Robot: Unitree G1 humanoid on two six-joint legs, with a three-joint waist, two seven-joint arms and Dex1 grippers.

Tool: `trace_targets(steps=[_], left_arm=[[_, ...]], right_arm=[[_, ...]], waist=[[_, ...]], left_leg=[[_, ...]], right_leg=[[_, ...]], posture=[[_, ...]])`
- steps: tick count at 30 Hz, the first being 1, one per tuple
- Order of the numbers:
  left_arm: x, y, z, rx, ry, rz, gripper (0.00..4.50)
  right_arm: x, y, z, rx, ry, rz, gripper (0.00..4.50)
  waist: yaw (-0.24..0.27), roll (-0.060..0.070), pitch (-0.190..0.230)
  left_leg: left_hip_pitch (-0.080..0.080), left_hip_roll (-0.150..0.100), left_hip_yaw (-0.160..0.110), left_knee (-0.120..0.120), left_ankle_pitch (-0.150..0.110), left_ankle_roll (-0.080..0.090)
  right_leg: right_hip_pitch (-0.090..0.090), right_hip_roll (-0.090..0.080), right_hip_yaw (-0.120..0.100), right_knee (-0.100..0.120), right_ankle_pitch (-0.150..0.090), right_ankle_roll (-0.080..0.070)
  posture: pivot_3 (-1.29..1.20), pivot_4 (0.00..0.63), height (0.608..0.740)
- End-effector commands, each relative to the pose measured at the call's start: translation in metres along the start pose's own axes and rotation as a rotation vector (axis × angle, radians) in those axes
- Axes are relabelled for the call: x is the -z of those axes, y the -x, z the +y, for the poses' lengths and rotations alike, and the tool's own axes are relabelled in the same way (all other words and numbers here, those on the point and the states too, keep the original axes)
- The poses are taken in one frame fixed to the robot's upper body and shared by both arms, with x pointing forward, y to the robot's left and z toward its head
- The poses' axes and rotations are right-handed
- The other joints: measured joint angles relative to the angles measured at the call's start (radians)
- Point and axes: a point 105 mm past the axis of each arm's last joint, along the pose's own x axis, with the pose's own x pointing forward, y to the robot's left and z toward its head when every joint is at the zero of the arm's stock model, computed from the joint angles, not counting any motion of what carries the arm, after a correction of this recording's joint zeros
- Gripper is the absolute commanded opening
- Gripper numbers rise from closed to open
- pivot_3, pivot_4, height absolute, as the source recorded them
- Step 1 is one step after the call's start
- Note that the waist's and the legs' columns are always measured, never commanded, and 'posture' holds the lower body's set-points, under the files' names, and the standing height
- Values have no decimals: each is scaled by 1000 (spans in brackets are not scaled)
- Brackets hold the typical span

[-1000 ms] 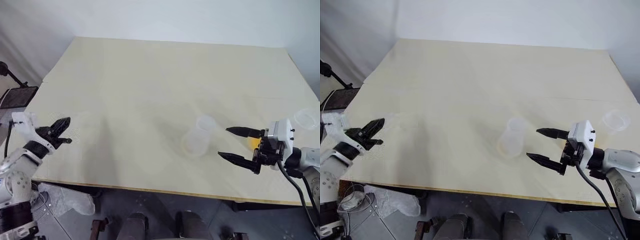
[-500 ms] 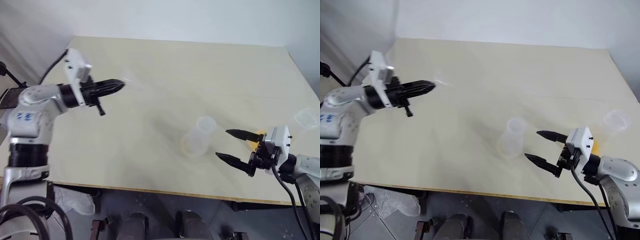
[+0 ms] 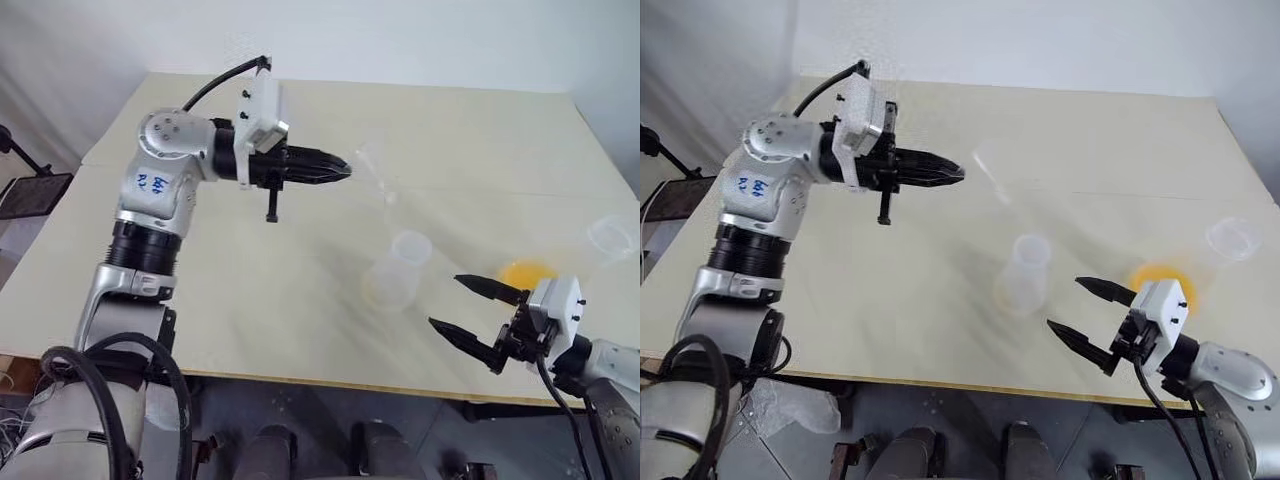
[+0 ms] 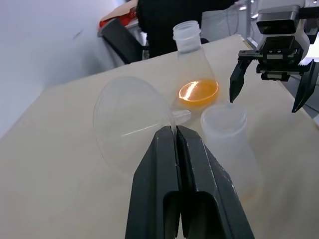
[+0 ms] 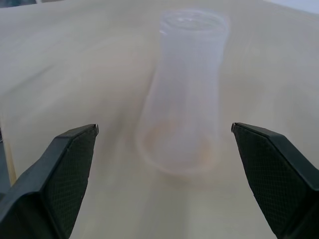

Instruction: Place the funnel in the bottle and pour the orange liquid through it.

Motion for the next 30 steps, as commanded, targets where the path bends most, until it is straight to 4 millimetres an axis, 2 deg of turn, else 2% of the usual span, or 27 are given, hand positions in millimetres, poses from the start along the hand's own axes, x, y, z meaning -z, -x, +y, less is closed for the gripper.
trace_targets(steps=[1, 11, 17, 30], left_arm=[[-10, -10, -5, 76, -95, -12, 11], [1, -40, -19, 184, -181, 15, 11], [12, -45, -18, 193, -205, 64, 11], [3, -57, -23, 262, -256, 31, 11]], right_arm=[[-13, 2, 2, 18, 51, -39, 4500], [-13, -1, 2, 32, 50, -45, 4500], [-12, 0, 4, 44, 48, -46, 4500], [-11, 4, 5, 78, 45, -35, 4500]], waist=[[-2, 0, 0], [5, 0, 0], [5, -1, 0], [6, -1, 0]], left_leg=[[0, 0, 0, 0, 0, 0], [0, 0, 0, 1, 0, 0], [0, 0, 0, 0, 0, 0], [0, 0, 0, 1, 0, 1]], right_leg=[[0, 0, 0, 0, 0, 0], [0, 0, 0, 0, 0, 0], [0, 0, 0, 1, 0, 0], [0, 1, 0, 3, 0, 0]], posture=[[0, 150, 740], [0, 150, 740], [0, 150, 740], [0, 150, 740]])
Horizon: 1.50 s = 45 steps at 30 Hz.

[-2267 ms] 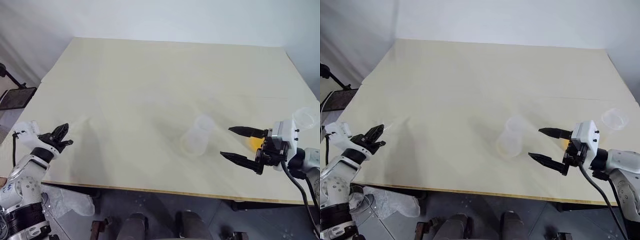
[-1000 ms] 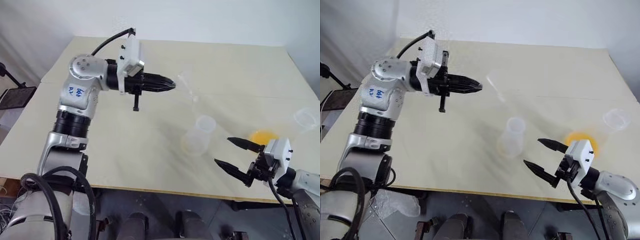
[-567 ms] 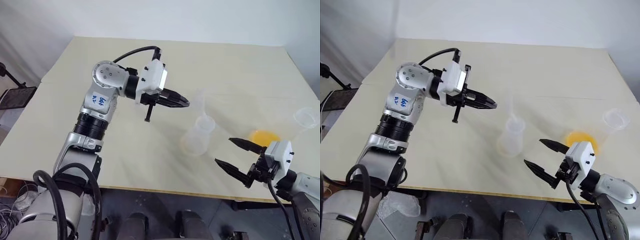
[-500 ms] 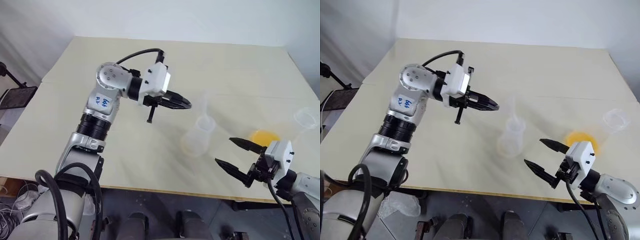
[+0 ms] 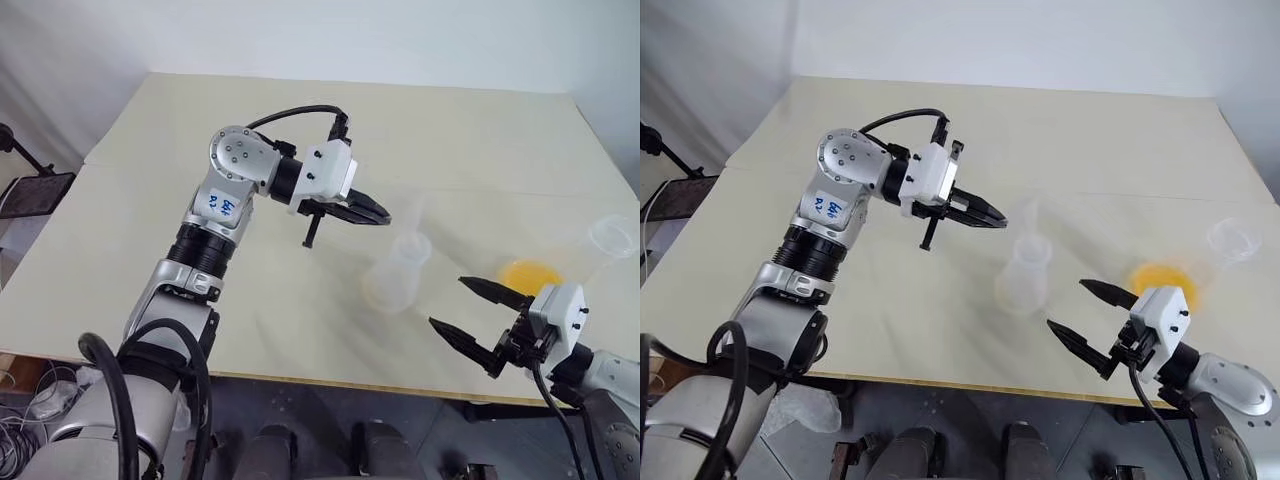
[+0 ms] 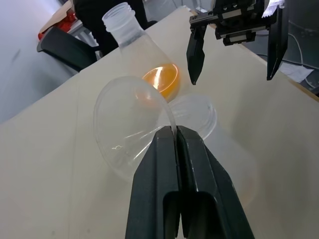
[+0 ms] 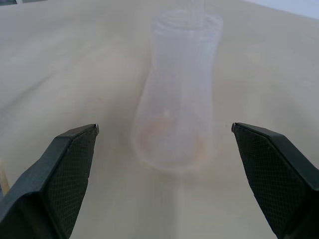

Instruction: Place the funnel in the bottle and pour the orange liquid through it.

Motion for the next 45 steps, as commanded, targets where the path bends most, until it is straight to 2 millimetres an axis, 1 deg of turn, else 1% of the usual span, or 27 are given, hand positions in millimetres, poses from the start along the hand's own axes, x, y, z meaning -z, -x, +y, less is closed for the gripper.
trace_targets(steps=[1, 4, 5, 15, 16, 20, 23, 25, 27, 30, 32, 33, 36, 40, 42, 45], left_arm=[[-16, -3, 7, 22, -66, -12, 212], [-17, -3, 7, 27, -69, -6, 914], [-18, -3, 8, 28, -68, -5, 1278], [-34, 2, 15, 8, -68, -43, 4337], [-35, 2, 16, 5, -65, -49, 4469], [-41, 5, 15, -4, -50, -71, 4469], [-49, 13, 19, -40, -33, -95, 4469], [-50, 19, 21, -63, -17, -98, 4469], [-50, 30, 25, -107, 13, -103, 4469], [-45, 57, 24, -204, 74, -107, 4469], [-43, 64, 22, -248, 103, -119, 4469], [-38, 68, 20, -290, 129, -126, 4469], [-16, 75, 3, -379, 232, -134, 4469], [13, 72, -30, -453, 365, -139, 4469], [25, 71, -43, -471, 403, -132, 4469], [40, 66, -65, -469, 449, -137, 4469]], right_arm=[[-10, 2, 1, 12, 39, -32, 4500], [-10, 3, 0, 14, 40, -32, 4500], [-10, 2, 0, 18, 42, -32, 4500], [-10, 1, -5, 24, 53, -34, 4500], [-10, 1, -6, 24, 54, -34, 4500], [-10, 1, -8, 24, 58, -35, 4500], [-10, 3, -9, 26, 61, -29, 4500], [-10, 4, -10, 27, 61, -24, 4500], [-9, 8, -13, 35, 63, -14, 4500], [-8, 20, -21, 75, 67, 9, 4500], [-9, 25, -25, 96, 66, 17, 4500], [-10, 29, -26, 107, 67, 21, 4500], [-13, 40, -29, 140, 71, 35, 4500], [-15, 54, -33, 206, 57, 42, 4500], [-16, 60, -34, 231, 52, 47, 4500], [-15, 77, -36, 302, 50, 62, 4500]], waist=[[0, 0, 0], [0, 0, 0], [0, 0, 0], [-1, 0, 0], [-1, 0, 0], [0, 0, 0], [-1, 0, 0], [-2, 0, 0], [-2, 0, 0], [-5, 0, 0], [-6, 0, 0], [-4, 0, 0], [-2, 1, 0], [1, 1, 0], [1, 1, 0], [2, 1, -1]], left_leg=[[0, 0, 0, 0, 0, 0], [0, 0, 0, 0, 0, 0], [0, 0, 0, 0, 0, 0], [0, 0, 0, 0, 0, 0], [0, 0, 0, 0, 0, 0], [0, 0, 0, 0, 0, 0], [0, 0, 0, 0, 0, 0], [0, 0, 0, 0, 0, 0], [1, 0, 0, 0, 0, 0], [1, 0, 1, 0, 0, 0], [1, 1, 1, 0, 0, 0], [1, 1, 1, 0, 0, 0], [1, 1, 1, 1, 0, 0], [1, 1, -1, 0, 0, 0], [1, 1, -1, 0, 0, 0], [1, 1, -1, 1, 0, 0]], right_leg=[[0, 0, 0, 0, 0, 0], [0, 0, 0, 0, 0, 0], [0, 0, 0, 0, 0, 0], [0, 1, 0, 1, 0, 0], [0, 1, 0, 1, 0, 0], [0, 1, 0, 1, 0, 0], [0, 0, 0, 1, 0, 0], [0, 0, 1, 1, 0, 0], [0, 1, 0, 1, 0, 0], [0, 1, 1, 2, 0, 0], [0, 0, 1, 2, 0, 0], [0, 0, 1, 2, 0, 0], [1, -1, 2, 2, 0, 0], [0, -1, 3, 2, 0, 0], [0, -1, 3, 2, 0, 0], [1, -1, 3, 1, 0, 0]], posture=[[0, 150, 740], [0, 150, 740], [0, 150, 740], [0, 150, 740], [0, 150, 740], [0, 150, 740], [0, 150, 740], [0, 150, 740], [0, 150, 740], [0, 150, 740], [0, 150, 740], [0, 150, 740], [0, 150, 740], [0, 150, 740], [0, 150, 740], [0, 150, 740]])
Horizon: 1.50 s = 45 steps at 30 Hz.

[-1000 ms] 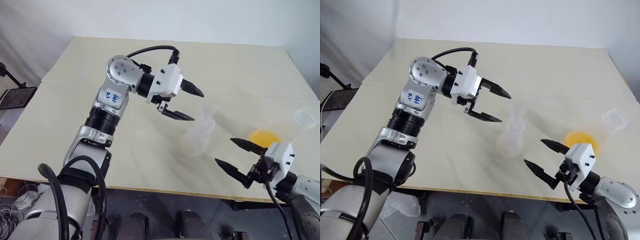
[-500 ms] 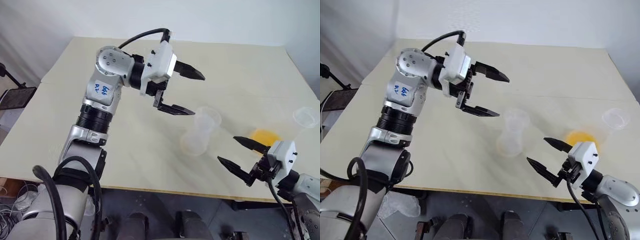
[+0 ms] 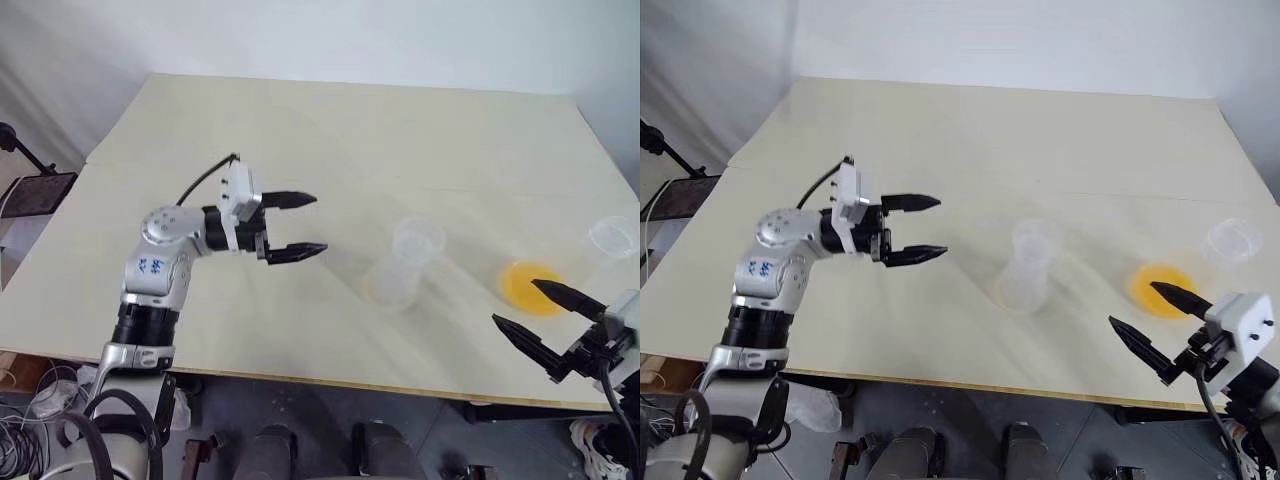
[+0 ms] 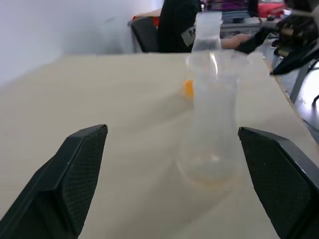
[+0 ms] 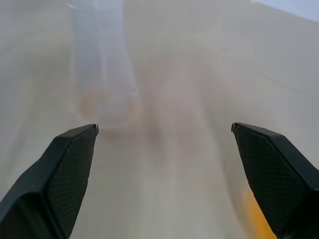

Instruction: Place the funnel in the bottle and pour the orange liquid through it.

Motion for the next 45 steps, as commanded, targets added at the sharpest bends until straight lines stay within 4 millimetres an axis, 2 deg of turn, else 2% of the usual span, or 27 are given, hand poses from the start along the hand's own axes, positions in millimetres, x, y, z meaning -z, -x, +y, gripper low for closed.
trace_targets(steps=[1, 6, 11, 14, 21, 25, 31, 39, 44, 45], left_arm=[[1, 3, -11, 13, -34, -40, 4469], [14, 3, -12, 28, -14, -14, 4469], [11, 6, -13, 46, 0, -47, 4469], [12, 8, -14, 60, 10, -43, 4469], [13, 10, -21, 85, 35, -29, 4469], [12, 14, -24, 71, 25, -20, 4469], [11, 19, -27, 40, 24, -21, 4469], [11, 21, -29, 10, 25, -21, 4469], [11, 24, -29, -7, 22, -15, 4469], [11, 24, -29, -10, 21, -13, 4494]], right_arm=[[-10, 19, -7, 91, 25, -23, 4500], [2, 49, -15, 257, -21, 5, 4500], [1, 54, -31, 424, -23, -47, 4500], [3, 43, -43, 486, -15, -69, 4500], [6, 14, -56, 476, -27, -90, 4500], [3, 0, -71, 506, -22, -122, 4500], [-11, -13, -82, 524, -37, -191, 4500], [-17, -34, -95, 507, -41, -184, 4500], [-21, -38, -99, 518, -50, -203, 4500], [-20, -38, -100, 520, -54, -198, 4316]], waist=[[2, 0, 0], [3, 0, 0], [-15, 1, 0], [-26, 1, -1], [-25, 2, -1], [-25, 2, -1], [-25, 2, -1], [-26, 2, -1], [-26, 2, -1], [-26, 2, -1]], left_leg=[[0, 0, 0, 0, 0, 0], [0, -1, 0, 0, 0, 0], [2, 0, 3, -1, 0, 0], [3, 0, 3, -1, 0, 0], [2, 0, 3, -1, 0, 0], [2, 0, 3, -1, 0, 0], [2, 0, 3, -1, 0, 0], [2, 0, 3, -1, 0, 0], [1, 0, 3, -1, 0, 0], [1, 0, 3, -1, 0, 0]], right_leg=[[0, 0, 0, 0, 0, 0], [0, 0, 0, 0, 0, 0], [0, 0, 2, 0, 0, 0], [0, 0, 3, 0, 0, 0], [-1, 0, 3, 1, 0, 0], [-1, 0, 3, 1, 0, 0], [-1, 0, 2, 1, 0, 0], [-1, 0, 2, 1, 0, 0], [-1, 0, 2, 1, 0, 0], [-1, 0, 2, 1, 0, 0]], posture=[[0, 150, 740], [0, 150, 740], [0, 150, 740], [0, 150, 740], [0, 150, 740], [0, 150, 740], [0, 150, 740], [0, 150, 740], [0, 150, 740], [0, 150, 740]])
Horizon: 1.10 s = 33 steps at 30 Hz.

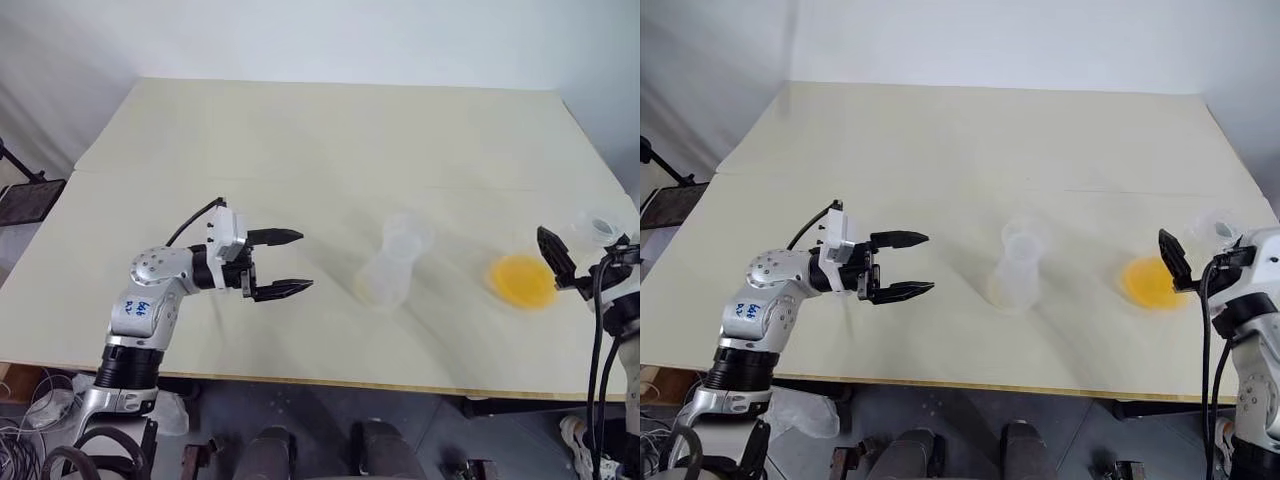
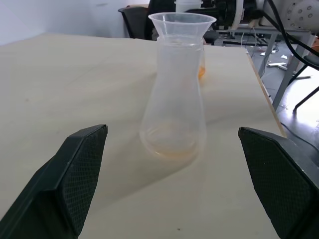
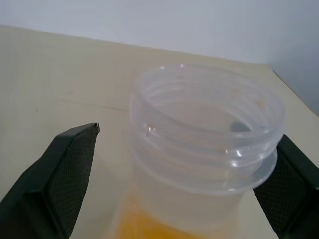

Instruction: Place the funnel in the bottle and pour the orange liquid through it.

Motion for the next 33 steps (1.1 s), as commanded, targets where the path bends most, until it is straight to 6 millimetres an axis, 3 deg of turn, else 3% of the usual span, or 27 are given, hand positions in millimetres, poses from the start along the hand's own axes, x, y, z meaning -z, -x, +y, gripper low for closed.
trace_targets(steps=[1, 6, 7, 12, 15, 21, 27, 33], left_arm=[[-11, 4, -2, -8, -43, -20, 4500], [-10, 4, -2, -13, -45, -14, 4500], [-10, 4, -2, -13, -45, -13, 4500], [-8, 2, -1, -8, -41, -9, 4500], [-7, 0, 0, -1, -39, -9, 4500], [-7, -5, 8, 14, -40, -12, 4500], [-6, -12, 15, 44, -46, -22, 4500], [-7, -19, 22, 68, -53, -39, 4500]], right_arm=[[-10, -1, -4, 19, 27, -24, 4111], [-11, 0, 1, 9, 3, -18, 2557], [-11, 0, 1, 10, 3, -16, 2470], [-15, 2, 8, -4, 20, -21, 2470], [-27, 1, 18, -28, 46, -44, 2470], [-78, -20, 57, -108, 190, -112, 2470], [-79, -32, 95, -237, 511, -47, 2470], [-97, -33, 112, -244, 602, -121, 2470]], waist=[[0, 0, 0], [0, 0, 0], [0, 0, 0], [0, 0, 0], [-1, 0, 0], [-3, 2, 1], [3, 2, 1], [1, 2, 1]], left_leg=[[0, 0, 0, 0, 0, 0], [0, 0, 0, 0, 0, 0], [0, 0, 0, 0, 0, 0], [0, 0, 0, 0, 0, 0], [0, 0, 0, 0, 0, 0], [0, 0, 1, 0, 0, 0], [-3, 0, -2, -1, 0, 0], [-5, -2, -2, 0, 0, 1]], right_leg=[[0, 0, 0, 0, 0, 0], [0, 0, 0, 0, 0, 0], [0, 0, 0, 0, 0, 0], [0, 0, 0, 0, 0, 0], [0, 0, 0, 0, 0, 0], [-1, 0, 1, 0, 0, 0], [-2, 0, -2, -1, 0, 0], [-3, -1, -2, -1, 0, 0]], posture=[[0, 150, 740], [0, 150, 740], [0, 150, 740], [0, 150, 740], [0, 150, 740], [0, 150, 740], [0, 150, 740], [0, 150, 740]])
